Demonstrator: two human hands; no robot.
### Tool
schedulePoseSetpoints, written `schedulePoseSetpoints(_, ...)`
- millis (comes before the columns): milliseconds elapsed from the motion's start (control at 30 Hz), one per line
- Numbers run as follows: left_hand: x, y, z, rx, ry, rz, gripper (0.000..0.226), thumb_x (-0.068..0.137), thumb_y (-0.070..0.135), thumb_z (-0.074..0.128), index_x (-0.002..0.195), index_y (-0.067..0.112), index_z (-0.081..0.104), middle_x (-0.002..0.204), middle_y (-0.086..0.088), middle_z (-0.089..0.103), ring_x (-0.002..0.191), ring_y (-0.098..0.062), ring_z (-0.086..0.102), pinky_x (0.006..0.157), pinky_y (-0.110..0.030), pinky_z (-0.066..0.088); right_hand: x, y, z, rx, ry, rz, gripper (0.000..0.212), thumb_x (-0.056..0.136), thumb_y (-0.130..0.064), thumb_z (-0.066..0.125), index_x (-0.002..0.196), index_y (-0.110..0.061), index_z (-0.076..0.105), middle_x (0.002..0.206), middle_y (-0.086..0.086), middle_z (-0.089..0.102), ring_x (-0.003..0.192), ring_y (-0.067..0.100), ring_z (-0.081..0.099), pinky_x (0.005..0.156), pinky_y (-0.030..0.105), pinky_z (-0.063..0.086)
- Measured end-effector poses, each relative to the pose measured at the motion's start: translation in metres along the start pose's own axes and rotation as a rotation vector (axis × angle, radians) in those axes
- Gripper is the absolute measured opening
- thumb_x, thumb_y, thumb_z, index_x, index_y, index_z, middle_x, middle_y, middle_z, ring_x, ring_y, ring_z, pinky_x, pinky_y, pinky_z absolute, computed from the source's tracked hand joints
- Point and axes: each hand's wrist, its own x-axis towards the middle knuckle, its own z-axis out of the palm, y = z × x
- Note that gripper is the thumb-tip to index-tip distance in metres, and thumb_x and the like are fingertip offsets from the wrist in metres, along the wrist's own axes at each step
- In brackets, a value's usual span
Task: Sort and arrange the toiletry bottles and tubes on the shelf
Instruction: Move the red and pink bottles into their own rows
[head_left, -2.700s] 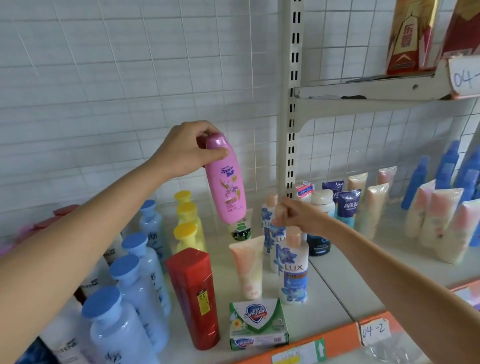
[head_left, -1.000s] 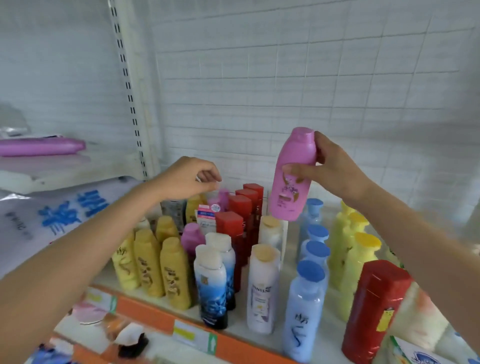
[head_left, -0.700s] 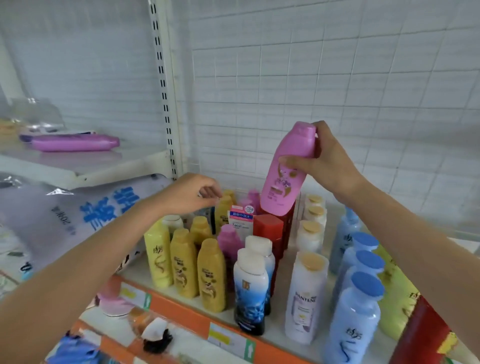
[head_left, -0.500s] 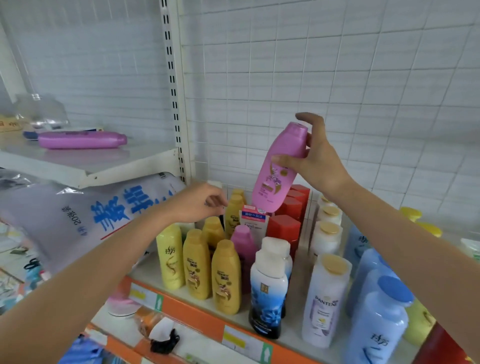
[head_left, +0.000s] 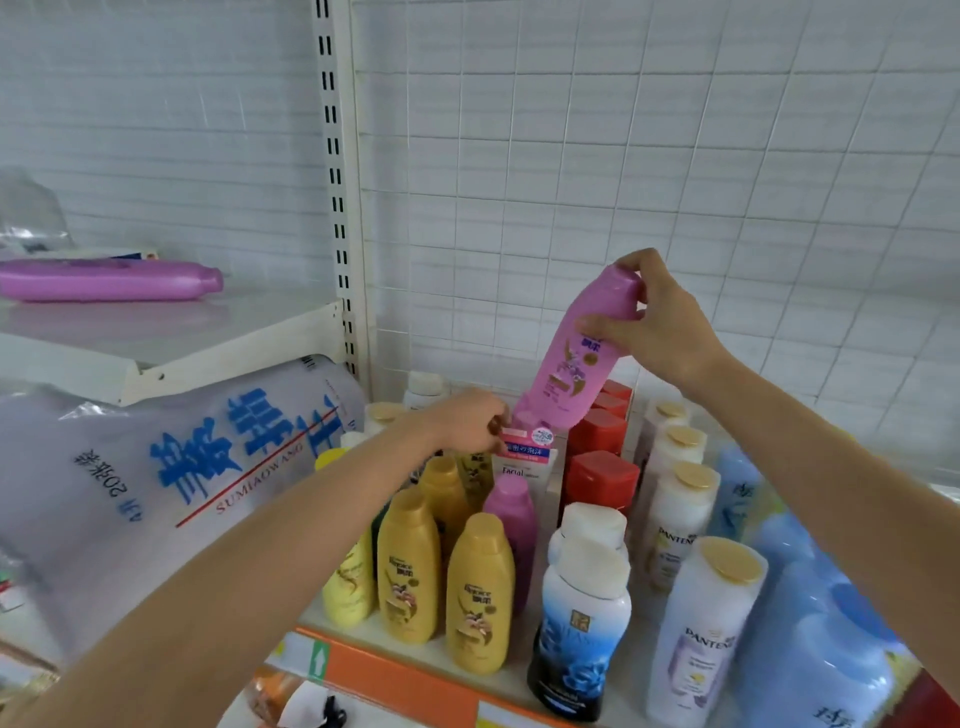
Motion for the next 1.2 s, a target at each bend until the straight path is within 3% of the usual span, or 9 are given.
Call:
schedulePoseSetpoints(67,0.010,0.001,0.008,0.096,0.005,0.020,0.019,0.086,0.016,0.060,0.069,0.017,0.054,0.066,0.007,0.052,0.063,-0.010,0.050,0.069,-0.024,0.039,0.002,0.000,-0.010,0.001,0.034,0.011,0.052,0.076,-0.017,0.074,0.116,-0.016,0.040,0.092,-0.005,0.051,0.088,0.021,0.055,0.080,0.040,0.054)
schedulePoseSetpoints(133,0.014,0.002,0.009,0.136,0.068,0.043,0.021,0.088,0.015,0.057,0.067,0.018,0.051,0.061,0.008,0.048,0.060,-0.008,0.048,0.067,-0.023,0.039,0.002,0.001,-0.018,0.017,0.044,0.024,0.051,0.075,-0.017,0.075,0.111,-0.020,0.040,0.087,-0.010,0.051,0.087,0.021,0.057,0.079,0.042,0.056)
schedulePoseSetpoints(267,0.005,-0.006,-0.025,0.116,0.264,0.036,0.018,0.089,0.024,0.057,0.084,0.007,0.063,0.068,0.004,0.054,0.068,-0.015,0.052,0.055,-0.021,0.032,0.002,0.000,-0.022,0.060,0.023,0.044,0.050,0.073,-0.014,0.076,0.107,-0.022,0.040,0.098,0.003,0.055,0.089,0.023,0.060,0.072,0.039,0.058)
schedulePoseSetpoints(367,-0.013,-0.017,-0.066,-0.017,0.463,-0.011,0.017,0.089,0.018,0.056,0.087,0.003,0.064,0.079,-0.008,0.063,0.066,-0.023,0.061,0.059,-0.031,0.048,0.003,-0.004,-0.015,0.079,-0.015,0.045,0.049,0.073,-0.013,0.076,0.105,-0.019,0.040,0.093,0.000,0.053,0.084,0.023,0.060,0.068,0.036,0.059)
schedulePoseSetpoints(433,-0.028,-0.025,-0.088,-0.147,0.600,-0.043,0.013,0.090,0.016,0.056,0.088,0.005,0.064,0.086,-0.009,0.065,0.063,-0.021,0.067,0.059,-0.036,0.057,0.005,-0.005,-0.004,0.021,-0.086,0.048,0.050,0.073,-0.015,0.077,0.105,-0.019,0.039,0.088,-0.003,0.051,0.080,0.022,0.059,0.069,0.037,0.058)
schedulePoseSetpoints(633,-0.059,-0.044,-0.113,-0.372,0.929,-0.092,0.014,0.089,0.009,0.057,0.095,-0.002,0.062,0.094,-0.009,0.061,0.078,-0.025,0.066,0.054,-0.034,0.059,0.004,0.010,0.057,-0.284,-0.485,0.051,0.054,0.073,-0.025,0.077,0.113,-0.014,0.042,0.092,0.001,0.053,0.077,0.015,0.051,0.065,0.028,0.047)
schedulePoseSetpoints(733,-0.069,-0.055,-0.111,-0.362,0.969,-0.093,0.013,0.089,0.010,0.057,0.096,0.000,0.063,0.097,-0.012,0.063,0.083,-0.027,0.066,0.064,-0.041,0.060,0.005,0.021,0.081,-0.415,-0.624,0.058,0.046,0.075,-0.026,0.074,0.107,-0.014,0.044,0.082,-0.006,0.046,0.071,0.010,0.045,0.055,0.021,0.035)
schedulePoseSetpoints(900,-0.076,-0.061,-0.109,-0.404,0.935,-0.105,0.013,0.089,0.008,0.057,0.097,-0.001,0.062,0.097,-0.013,0.062,0.079,-0.025,0.067,0.049,-0.030,0.057,0.008,0.038,0.099,-0.537,-0.756,0.079,0.038,0.075,-0.028,0.073,0.095,-0.017,0.043,0.088,-0.004,0.045,0.081,0.017,0.045,0.055,0.022,0.030)
schedulePoseSetpoints(1200,-0.077,-0.048,-0.109,-0.420,0.884,-0.062,0.005,0.089,0.009,0.058,0.086,0.006,0.058,0.093,-0.008,0.060,0.067,-0.020,0.063,0.048,-0.021,0.055,0.004,0.056,0.108,-0.501,-0.832,0.157,0.032,0.076,-0.025,0.074,0.084,-0.023,0.043,0.078,-0.004,0.047,0.062,0.013,0.057,0.049,0.018,0.042)
